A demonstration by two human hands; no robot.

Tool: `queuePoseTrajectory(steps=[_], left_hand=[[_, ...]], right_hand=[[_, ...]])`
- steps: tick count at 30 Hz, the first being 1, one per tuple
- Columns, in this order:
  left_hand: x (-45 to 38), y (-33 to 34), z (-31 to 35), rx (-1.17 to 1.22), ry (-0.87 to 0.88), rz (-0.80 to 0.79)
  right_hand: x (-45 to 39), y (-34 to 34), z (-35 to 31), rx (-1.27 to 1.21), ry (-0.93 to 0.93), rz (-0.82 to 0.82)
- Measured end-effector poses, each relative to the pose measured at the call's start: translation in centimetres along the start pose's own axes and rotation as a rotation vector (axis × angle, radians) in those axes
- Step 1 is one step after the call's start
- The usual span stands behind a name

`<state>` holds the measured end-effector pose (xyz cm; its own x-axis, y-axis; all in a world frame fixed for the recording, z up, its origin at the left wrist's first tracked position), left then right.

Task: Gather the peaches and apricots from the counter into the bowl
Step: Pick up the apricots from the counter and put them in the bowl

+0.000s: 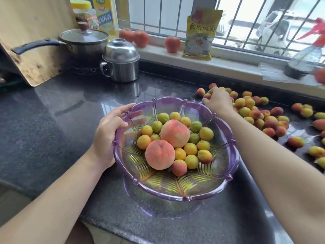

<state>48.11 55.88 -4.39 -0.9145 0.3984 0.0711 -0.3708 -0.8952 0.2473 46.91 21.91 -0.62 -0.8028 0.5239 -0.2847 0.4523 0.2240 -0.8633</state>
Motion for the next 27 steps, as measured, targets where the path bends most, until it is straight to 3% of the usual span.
queuePoseTrajectory(steps=[5, 10, 17, 21, 27], left_hand=[[-0.1, 0.0, -0.1, 0.01, 0.0, 0.002], [0.1, 0.0, 0.0, 0.065, -0.014, -0.003], [0.2, 0.1, -0.1, 0.089, -0.016, 0.006], [0.1, 0.1, -0.1, 0.097, -0.023, 0.014], [0.1, -0.1, 0.0, 0.066, -0.025, 0.031]], right_hand=[[3.8, -5.3, 0.3, -0.452, 0.021, 0.018], [10.0, -10.7, -1.7, -0.606, -0.14, -0.262], [15.9, -12.2, -5.2, -0.261, -0.403, -0.67], [17.5, -11.1, -6.6, 0.068, -0.612, -0.691], [18.1, -9.6, -7.3, 0.25, -0.648, -0.813]])
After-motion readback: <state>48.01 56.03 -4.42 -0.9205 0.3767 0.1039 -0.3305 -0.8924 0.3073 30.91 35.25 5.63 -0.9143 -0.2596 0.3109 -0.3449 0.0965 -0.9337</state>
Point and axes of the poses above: each hand's wrist, its own x-axis away from the middle knuckle, its own y-axis out of the palm, z = x × y, the point moved 3 cm from there along -x, towards the middle knuckle, and after that the axes turned 5 degrees about -y, right-handed, at the moved point
